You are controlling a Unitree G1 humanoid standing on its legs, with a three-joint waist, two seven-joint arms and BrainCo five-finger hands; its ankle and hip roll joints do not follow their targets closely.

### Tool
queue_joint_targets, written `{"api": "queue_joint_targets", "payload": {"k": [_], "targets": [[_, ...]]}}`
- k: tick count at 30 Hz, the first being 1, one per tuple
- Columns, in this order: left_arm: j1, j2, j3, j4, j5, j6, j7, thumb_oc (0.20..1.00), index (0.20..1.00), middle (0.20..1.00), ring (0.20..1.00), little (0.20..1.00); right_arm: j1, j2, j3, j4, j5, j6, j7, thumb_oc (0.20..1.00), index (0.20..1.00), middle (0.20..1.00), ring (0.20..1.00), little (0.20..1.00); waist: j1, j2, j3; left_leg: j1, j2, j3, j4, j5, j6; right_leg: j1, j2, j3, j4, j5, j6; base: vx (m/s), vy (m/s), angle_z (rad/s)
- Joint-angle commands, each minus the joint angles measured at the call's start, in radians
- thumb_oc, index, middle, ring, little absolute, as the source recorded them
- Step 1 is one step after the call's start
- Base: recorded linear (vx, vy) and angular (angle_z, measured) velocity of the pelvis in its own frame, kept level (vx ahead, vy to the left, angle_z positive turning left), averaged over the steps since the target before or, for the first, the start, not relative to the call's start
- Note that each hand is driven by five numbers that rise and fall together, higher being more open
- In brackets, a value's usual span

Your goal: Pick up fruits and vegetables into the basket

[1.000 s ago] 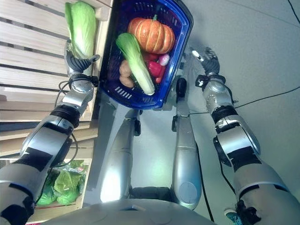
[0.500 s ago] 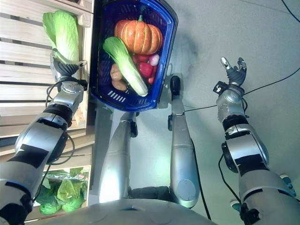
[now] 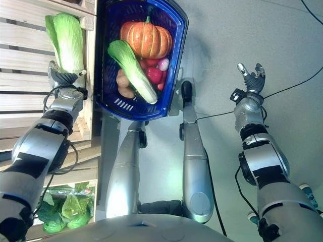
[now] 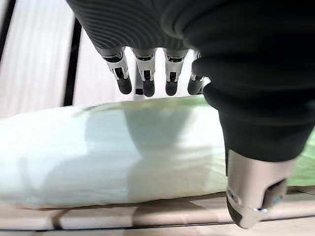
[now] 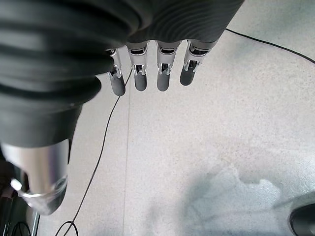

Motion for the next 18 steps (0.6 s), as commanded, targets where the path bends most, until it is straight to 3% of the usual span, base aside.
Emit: {"api": "queue_joint_targets", "payload": {"k": [1,2,4,18], "targets": [[0.014,0.039,0.054,0.082,-0.023,0.015,-0.033,0.931,0.931,0.931,0.931,0.931,0.035,-0.009,0.001,-0.021,0.013,-0.044,-0.009,1.000,1.000,1.000,1.000,1.000,0.018,0.000,-0.028,0.010,-0.039,0.018,-0.154,0.086,0.018,0.036,0.081,-0.045,0.084,-0.171,0.015,0.00,0.000,0.00],[0.012,0.036,0.053,0.083,-0.030,0.010,-0.050,0.501,0.501,0.501,0.501,0.501,0.027,-0.008,0.002,-0.027,0.013,-0.041,-0.014,1.000,1.000,1.000,1.000,1.000,0.018,0.000,-0.028,0.003,-0.039,0.019,-0.157,0.094,0.017,0.029,0.081,-0.044,0.080,-0.163,0.015,0.00,0.000,0.00],[0.014,0.034,0.048,0.086,-0.035,0.006,-0.083,0.200,0.200,0.200,0.200,0.200,0.029,-0.008,0.004,-0.034,0.010,-0.042,-0.014,1.000,1.000,1.000,1.000,1.000,0.018,-0.001,-0.028,0.009,-0.038,0.021,-0.158,0.088,0.016,0.036,0.081,-0.045,0.079,-0.169,0.016,0.00,0.000,0.00],[0.003,0.020,0.023,0.088,-0.055,-0.022,-0.193,0.200,0.200,0.200,0.200,0.200,0.015,0.007,0.013,-0.053,-0.001,-0.031,-0.030,1.000,1.000,1.000,1.000,1.000,0.015,-0.007,-0.028,0.002,-0.038,0.022,-0.168,0.095,0.014,0.029,0.083,-0.041,0.063,-0.156,0.018,0.00,0.000,0.00]]}}
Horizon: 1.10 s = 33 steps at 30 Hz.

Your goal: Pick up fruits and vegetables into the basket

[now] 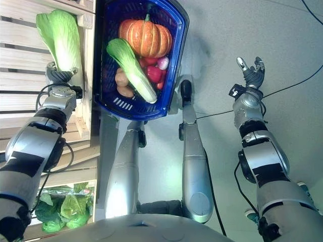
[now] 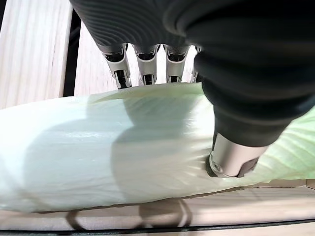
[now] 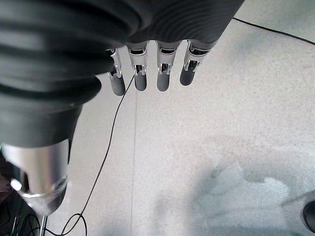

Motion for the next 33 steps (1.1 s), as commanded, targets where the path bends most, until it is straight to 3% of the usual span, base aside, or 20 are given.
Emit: {"api": "queue_joint_targets", "payload": {"k": [1,9,10,12,30,31,32,33], "targets": [[0.026,-0.026,0.025,0.062,-0.040,-0.012,-0.055,0.200,0.200,0.200,0.200,0.200,0.034,0.007,0.011,-0.028,-0.002,-0.028,-0.027,1.000,1.000,1.000,1.000,1.000,0.014,0.004,-0.025,0.019,-0.038,0.021,-0.165,0.090,0.012,0.039,0.083,-0.042,0.080,-0.169,0.018,0.00,0.000,0.00],[0.019,-0.027,0.012,0.061,-0.040,-0.013,-0.104,0.200,0.200,0.200,0.200,0.200,0.031,0.010,0.014,-0.032,-0.011,-0.021,-0.033,1.000,1.000,1.000,1.000,1.000,0.011,0.003,-0.025,0.018,-0.037,0.024,-0.166,0.090,0.011,0.038,0.083,-0.039,0.077,-0.167,0.019,0.00,0.000,0.00],[0.019,-0.028,0.009,0.063,-0.037,-0.013,-0.107,0.423,0.423,0.423,0.423,0.423,0.032,0.011,0.013,-0.033,-0.011,-0.021,-0.034,1.000,1.000,1.000,1.000,1.000,0.011,0.003,-0.025,0.017,-0.037,0.024,-0.165,0.089,0.011,0.037,0.083,-0.039,0.078,-0.167,0.019,0.00,0.000,0.00],[0.016,-0.027,0.004,0.063,-0.017,-0.013,-0.121,1.000,1.000,1.000,1.000,1.000,0.032,0.013,0.013,-0.032,-0.012,-0.021,-0.033,1.000,1.000,1.000,1.000,1.000,0.011,0.002,-0.025,0.019,-0.037,0.024,-0.167,0.089,0.012,0.039,0.084,-0.039,0.076,-0.166,0.019,0.00,0.000,0.00],[-0.003,-0.044,-0.063,0.088,0.103,0.085,-0.114,1.000,1.000,1.000,1.000,1.000,0.024,0.027,0.026,-0.024,-0.007,-0.030,-0.038,1.000,1.000,1.000,1.000,1.000,0.010,-0.010,-0.025,0.014,-0.033,0.028,-0.173,0.092,0.009,0.035,0.087,-0.038,0.068,-0.159,0.022,0.00,0.000,0.00],[-0.003,-0.047,-0.066,0.091,0.111,0.090,-0.120,0.859,0.859,0.859,0.859,0.859,0.023,0.030,0.029,-0.025,-0.007,-0.031,-0.043,1.000,1.000,1.000,1.000,1.000,0.010,-0.011,-0.025,0.013,-0.033,0.027,-0.174,0.093,0.009,0.035,0.087,-0.038,0.067,-0.158,0.022,0.00,0.000,0.00],[-0.003,-0.047,-0.068,0.091,0.113,0.088,-0.120,0.200,0.200,0.200,0.200,0.200,0.023,0.031,0.030,-0.026,-0.006,-0.031,-0.045,1.000,1.000,1.000,1.000,1.000,0.011,-0.013,-0.025,0.013,-0.032,0.027,-0.174,0.094,0.008,0.035,0.087,-0.038,0.066,-0.157,0.022,0.00,0.000,0.00],[-0.002,-0.048,-0.068,0.091,0.113,0.085,-0.121,0.200,0.200,0.200,0.200,0.200,0.024,0.032,0.029,-0.026,-0.006,-0.032,-0.044,1.000,1.000,1.000,1.000,1.000,0.011,-0.013,-0.025,0.012,-0.032,0.027,-0.174,0.094,0.008,0.035,0.087,-0.038,0.066,-0.157,0.022,0.00,0.000,0.00]]}}
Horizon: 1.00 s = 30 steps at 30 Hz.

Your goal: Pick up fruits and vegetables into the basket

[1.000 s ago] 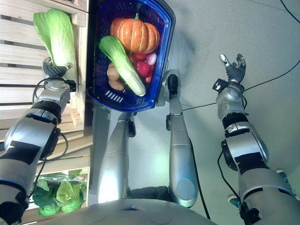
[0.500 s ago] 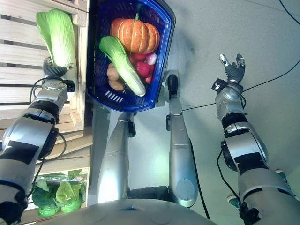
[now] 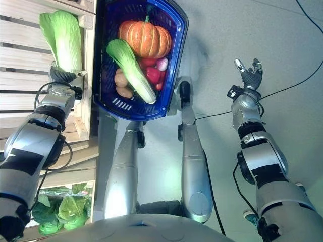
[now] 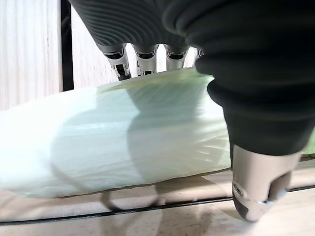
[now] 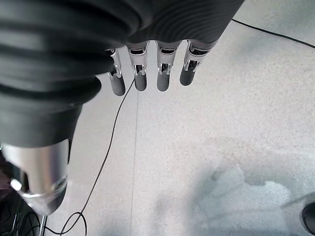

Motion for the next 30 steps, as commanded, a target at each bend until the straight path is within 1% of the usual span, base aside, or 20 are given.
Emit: {"api": "queue_joint_targets", "payload": {"k": [1,8,10,16,18,21,24,29,30], "targets": [[0.035,-0.050,0.001,0.052,0.051,0.030,-0.051,0.200,0.200,0.200,0.200,0.200,0.019,0.019,0.013,-0.016,-0.006,-0.034,-0.023,1.000,1.000,1.000,1.000,1.000,0.011,0.010,-0.012,0.013,-0.032,0.025,-0.176,0.099,0.016,0.035,0.086,-0.040,0.068,-0.159,0.021,0.00,0.000,0.00],[0.031,-0.049,-0.005,0.052,0.037,0.019,-0.063,0.200,0.200,0.200,0.200,0.200,0.016,0.021,0.017,-0.016,-0.003,-0.031,-0.025,1.000,1.000,1.000,1.000,1.000,0.010,0.010,-0.012,0.017,-0.032,0.026,-0.177,0.099,0.014,0.038,0.088,-0.040,0.067,-0.158,0.022,0.00,0.000,0.00],[0.033,-0.048,0.003,0.054,0.028,-0.001,-0.065,0.200,0.200,0.200,0.200,0.200,0.014,0.022,0.017,-0.012,0.000,-0.031,-0.017,1.000,1.000,1.000,1.000,1.000,0.010,0.010,-0.012,0.018,-0.032,0.026,-0.180,0.099,0.014,0.037,0.088,-0.040,0.067,-0.157,0.021,0.00,0.000,0.00],[0.044,-0.047,0.016,0.047,-0.011,-0.034,-0.061,0.200,0.200,0.200,0.200,0.200,0.022,0.025,0.014,-0.012,0.004,-0.038,-0.002,1.000,1.000,1.000,1.000,1.000,0.012,0.012,-0.012,0.025,-0.034,0.024,-0.183,0.100,0.015,0.045,0.089,-0.039,0.066,-0.158,0.022,0.00,0.000,0.00],[0.050,-0.043,0.024,0.046,-0.037,-0.061,-0.054,0.200,0.200,0.200,0.200,0.200,0.024,0.024,0.015,-0.013,0.007,-0.042,0.001,1.000,1.000,1.000,1.000,1.000,0.013,0.012,-0.012,0.031,-0.035,0.023,-0.185,0.101,0.014,0.050,0.089,-0.040,0.063,-0.158,0.022,0.00,0.000,0.00],[0.062,-0.040,0.045,0.029,-0.062,-0.135,-0.026,0.200,0.200,0.200,0.200,0.200,0.027,0.024,0.013,-0.015,0.010,-0.049,0.008,1.000,1.000,1.000,1.000,1.000,0.016,0.016,-0.012,0.032,-0.035,0.021,-0.187,0.106,0.014,0.050,0.089,-0.040,0.066,-0.154,0.022,0.00,-0.003,-0.01],[0.083,-0.031,0.064,-0.012,-0.081,-0.194,-0.003,0.200,0.200,0.200,0.200,0.200,0.046,0.022,0.010,-0.037,0.016,-0.059,0.027,1.000,1.000,1.000,1.000,1.000,0.018,0.020,-0.012,0.039,-0.037,0.019,-0.190,0.107,0.014,0.055,0.089,-0.039,0.066,-0.155,0.022,0.00,-0.007,-0.03],[0.128,-0.015,0.083,-0.116,-0.048,-0.267,0.053,0.200,0.200,0.200,0.200,0.200,0.079,0.019,0.004,-0.083,0.025,-0.080,0.063,1.000,1.000,1.000,1.000,1.000,0.025,0.034,-0.012,0.047,-0.040,0.014,-0.201,0.111,0.014,0.065,0.088,-0.041,0.057,-0.156,0.020,0.00,0.000,0.00],[0.151,-0.012,0.088,-0.157,-0.027,-0.285,0.079,0.200,0.200,0.200,0.200,0.200,0.095,0.020,0.001,-0.107,0.029,-0.087,0.078,1.000,1.000,1.000,1.000,1.000,0.029,0.038,-0.012,0.053,-0.042,0.011,-0.208,0.113,0.014,0.070,0.089,-0.043,0.055,-0.156,0.020,0.00,0.000,0.00]]}}
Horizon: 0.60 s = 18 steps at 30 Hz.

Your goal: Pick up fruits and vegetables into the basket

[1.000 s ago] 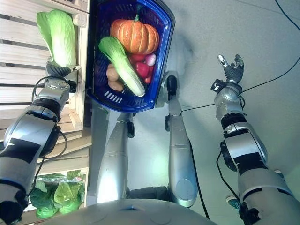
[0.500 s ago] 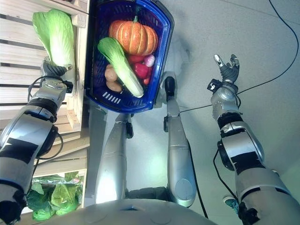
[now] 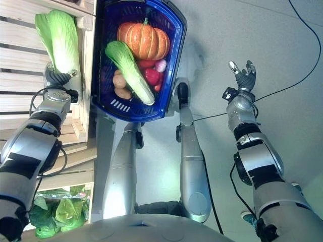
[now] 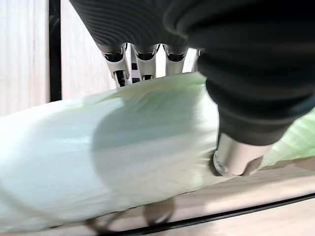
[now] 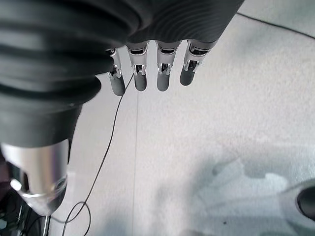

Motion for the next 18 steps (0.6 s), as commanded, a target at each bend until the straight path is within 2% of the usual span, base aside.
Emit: {"api": "queue_joint_targets", "payload": {"k": [1,3,6,7,8,10,18], "targets": [[0.060,-0.048,0.089,-0.109,0.009,-0.104,0.055,0.200,0.200,0.200,0.200,0.200,0.059,-0.013,0.001,-0.073,0.030,-0.071,0.041,1.000,1.000,1.000,1.000,1.000,0.020,0.057,-0.003,0.054,-0.043,0.005,-0.223,0.120,0.004,0.069,0.084,-0.061,0.059,-0.166,0.021,0.00,0.000,0.00],[0.113,-0.048,0.097,-0.201,0.035,-0.119,0.101,0.200,0.200,0.200,0.200,0.200,0.095,-0.011,0.001,-0.124,0.030,-0.075,0.065,1.000,1.000,1.000,1.000,1.000,0.026,0.063,-0.003,0.072,-0.047,0.003,-0.232,0.118,0.007,0.088,0.085,-0.063,0.054,-0.171,0.019,0.00,0.000,0.00],[0.121,-0.047,0.099,-0.215,0.042,-0.123,0.109,0.200,0.200,0.200,0.200,0.200,0.100,-0.011,0.001,-0.133,0.031,-0.073,0.073,1.000,1.000,1.000,1.000,1.000,0.027,0.064,-0.003,0.075,-0.047,0.002,-0.234,0.119,0.007,0.092,0.085,-0.063,0.051,-0.170,0.019,-0.01,-0.003,0.00],[0.136,-0.043,0.100,-0.256,0.055,-0.130,0.129,0.200,0.200,0.200,0.200,0.200,0.104,-0.017,0.005,-0.153,0.040,-0.073,0.087,1.000,1.000,1.000,1.000,1.000,0.030,0.068,-0.003,0.069,-0.049,0.001,-0.237,0.127,0.006,0.089,0.085,-0.064,0.045,-0.163,0.019,-0.04,-0.024,0.01],[0.189,-0.039,0.105,-0.375,0.107,-0.134,0.185,0.200,0.200,0.200,0.200,0.200,0.143,-0.023,0.005,-0.221,0.047,-0.079,0.115,1.000,1.000,1.000,1.000,1.000,0.040,0.073,-0.003,0.076,-0.053,-0.004,-0.233,0.124,0.006,0.101,0.082,-0.073,0.049,-0.170,0.017,-0.05,-0.038,0.01],[0.235,-0.045,0.107,-0.462,0.141,-0.142,0.225,0.200,0.200,0.200,0.200,0.200,0.179,-0.023,0.003,-0.281,0.039,-0.090,0.118,1.000,1.000,1.000,1.000,1.000,0.048,0.075,-0.003,0.080,-0.056,-0.008,-0.230,0.125,0.007,0.110,0.078,-0.079,0.053,-0.171,0.017,-0.03,-0.044,0.00],[0.301,-0.061,0.120,-0.650,0.219,-0.175,0.257,0.200,0.200,0.200,0.200,0.200,0.217,-0.024,-0.014,-0.418,0.019,-0.082,0.112,1.000,1.000,1.000,1.000,1.000,0.069,0.078,-0.003,0.097,-0.062,-0.014,-0.235,0.128,0.011,0.138,0.068,-0.104,0.053,-0.175,0.016,-0.01,-0.033,0.03]]}}
